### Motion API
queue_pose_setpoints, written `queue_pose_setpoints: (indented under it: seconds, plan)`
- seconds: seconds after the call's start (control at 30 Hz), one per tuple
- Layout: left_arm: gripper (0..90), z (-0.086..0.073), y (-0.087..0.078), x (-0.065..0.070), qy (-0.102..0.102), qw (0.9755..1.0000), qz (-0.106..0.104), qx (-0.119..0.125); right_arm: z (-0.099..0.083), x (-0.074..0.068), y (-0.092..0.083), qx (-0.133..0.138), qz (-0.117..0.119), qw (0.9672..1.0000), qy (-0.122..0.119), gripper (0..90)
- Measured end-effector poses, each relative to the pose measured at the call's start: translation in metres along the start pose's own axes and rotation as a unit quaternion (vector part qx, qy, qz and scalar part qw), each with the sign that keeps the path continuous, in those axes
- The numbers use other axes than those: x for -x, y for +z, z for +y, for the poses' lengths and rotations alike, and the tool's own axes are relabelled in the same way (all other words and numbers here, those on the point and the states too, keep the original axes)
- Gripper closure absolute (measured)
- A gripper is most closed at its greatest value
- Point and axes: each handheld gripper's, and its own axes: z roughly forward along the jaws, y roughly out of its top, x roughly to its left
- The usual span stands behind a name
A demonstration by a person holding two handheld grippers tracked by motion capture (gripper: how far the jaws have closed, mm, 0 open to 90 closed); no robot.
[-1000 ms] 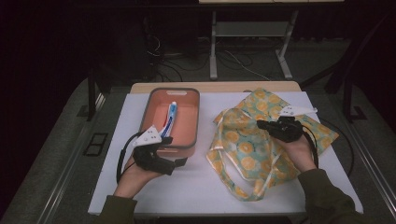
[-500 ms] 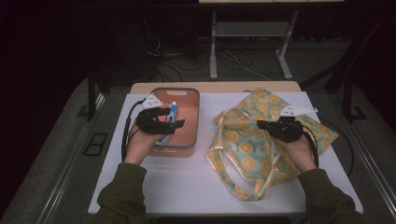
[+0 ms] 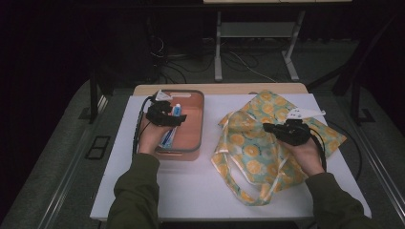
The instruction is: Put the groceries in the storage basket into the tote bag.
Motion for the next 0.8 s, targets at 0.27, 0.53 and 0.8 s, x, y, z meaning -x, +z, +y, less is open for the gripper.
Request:
queue_pose_setpoints:
  seconds: [0.27,0.53,0.8]
  plan:
    - [25.4,-0.003,0.015,0.000,0.000,0.9983,0.021,-0.054,-0.001,0.000,0.000,-0.001,0.000,1.0000,-0.001,89.7]
    - [30.7,-0.005,0.029,0.000,-0.005,0.9928,0.035,-0.114,-0.001,0.000,0.000,-0.001,0.000,1.0000,-0.002,89.6]
    - [45.9,-0.007,0.037,0.005,0.014,0.9839,0.070,-0.164,-0.001,0.000,0.000,-0.002,0.000,1.0000,-0.002,89.7]
